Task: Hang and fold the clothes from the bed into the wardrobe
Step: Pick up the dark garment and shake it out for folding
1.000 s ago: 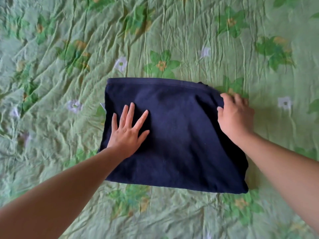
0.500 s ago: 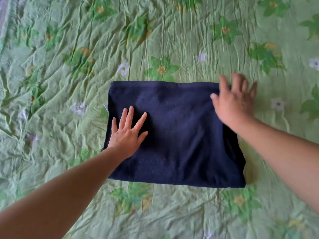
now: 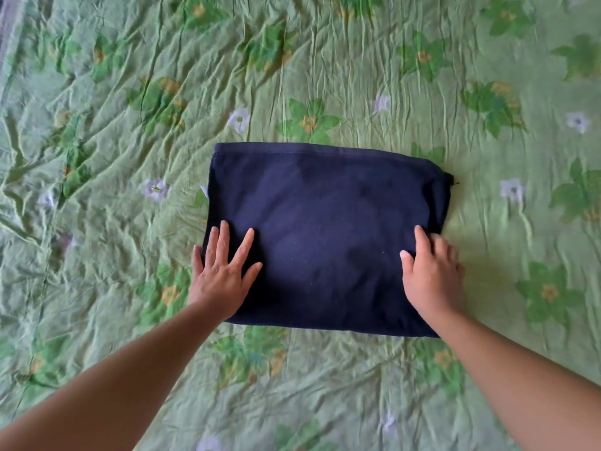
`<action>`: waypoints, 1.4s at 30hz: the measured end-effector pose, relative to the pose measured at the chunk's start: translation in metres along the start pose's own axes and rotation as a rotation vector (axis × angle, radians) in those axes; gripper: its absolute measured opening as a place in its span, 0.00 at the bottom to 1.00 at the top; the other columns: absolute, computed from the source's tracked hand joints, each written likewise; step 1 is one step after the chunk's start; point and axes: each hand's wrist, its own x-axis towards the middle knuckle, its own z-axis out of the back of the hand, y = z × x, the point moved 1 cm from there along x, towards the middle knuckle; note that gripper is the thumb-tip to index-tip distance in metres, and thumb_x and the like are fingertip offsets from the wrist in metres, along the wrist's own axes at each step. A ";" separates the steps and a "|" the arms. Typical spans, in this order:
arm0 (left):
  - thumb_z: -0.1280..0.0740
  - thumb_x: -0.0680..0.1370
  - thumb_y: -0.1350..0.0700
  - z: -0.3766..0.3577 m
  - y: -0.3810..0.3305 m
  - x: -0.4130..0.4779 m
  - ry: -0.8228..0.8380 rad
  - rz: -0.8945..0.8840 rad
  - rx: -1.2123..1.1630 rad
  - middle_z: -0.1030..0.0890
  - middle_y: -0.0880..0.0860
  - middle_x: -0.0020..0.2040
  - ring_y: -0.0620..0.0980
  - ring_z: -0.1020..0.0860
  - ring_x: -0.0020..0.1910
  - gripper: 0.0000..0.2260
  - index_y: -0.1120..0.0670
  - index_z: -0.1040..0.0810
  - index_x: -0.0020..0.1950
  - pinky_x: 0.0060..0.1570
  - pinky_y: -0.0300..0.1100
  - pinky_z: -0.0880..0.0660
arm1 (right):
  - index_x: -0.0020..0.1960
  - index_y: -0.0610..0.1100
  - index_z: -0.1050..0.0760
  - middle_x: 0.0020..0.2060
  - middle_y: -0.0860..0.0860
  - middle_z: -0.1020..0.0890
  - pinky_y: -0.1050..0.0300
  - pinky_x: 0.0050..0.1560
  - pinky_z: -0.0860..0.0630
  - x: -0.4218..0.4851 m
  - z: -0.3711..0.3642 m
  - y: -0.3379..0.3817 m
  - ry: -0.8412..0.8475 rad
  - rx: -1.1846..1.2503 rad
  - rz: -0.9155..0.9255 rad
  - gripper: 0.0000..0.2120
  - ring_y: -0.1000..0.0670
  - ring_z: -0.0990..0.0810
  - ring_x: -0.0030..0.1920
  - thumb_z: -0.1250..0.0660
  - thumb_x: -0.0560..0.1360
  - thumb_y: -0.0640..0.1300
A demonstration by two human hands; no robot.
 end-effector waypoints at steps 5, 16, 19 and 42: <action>0.50 0.81 0.35 0.002 0.009 -0.004 0.036 -0.019 -0.030 0.60 0.53 0.82 0.53 0.60 0.81 0.30 0.35 0.59 0.80 0.79 0.56 0.55 | 0.56 0.41 0.24 0.47 0.46 0.18 0.46 0.53 0.24 0.018 0.025 0.002 0.148 0.602 -0.526 0.18 0.38 0.19 0.52 0.31 0.77 0.55; 0.45 0.80 0.35 0.003 0.017 -0.006 0.041 -0.014 -0.060 0.57 0.53 0.83 0.52 0.58 0.81 0.31 0.34 0.57 0.79 0.78 0.53 0.51 | 0.62 0.46 0.19 0.53 0.48 0.13 0.46 0.64 0.24 0.043 0.044 -0.005 0.634 1.182 -0.733 0.19 0.44 0.16 0.56 0.29 0.75 0.55; 0.45 0.80 0.35 0.004 0.017 -0.005 0.046 -0.011 -0.057 0.56 0.53 0.83 0.52 0.58 0.81 0.31 0.34 0.55 0.79 0.78 0.52 0.52 | 0.55 0.44 0.20 0.50 0.47 0.14 0.50 0.56 0.22 0.053 0.044 -0.010 0.441 1.316 -0.714 0.08 0.45 0.17 0.54 0.30 0.75 0.41; 0.47 0.81 0.36 0.036 -0.022 0.064 -0.132 -0.191 0.042 0.61 0.55 0.82 0.54 0.63 0.80 0.32 0.40 0.56 0.81 0.78 0.58 0.53 | 0.81 0.46 0.44 0.80 0.40 0.48 0.31 0.75 0.44 0.091 0.020 0.037 0.009 -0.196 0.454 0.33 0.35 0.48 0.79 0.42 0.81 0.59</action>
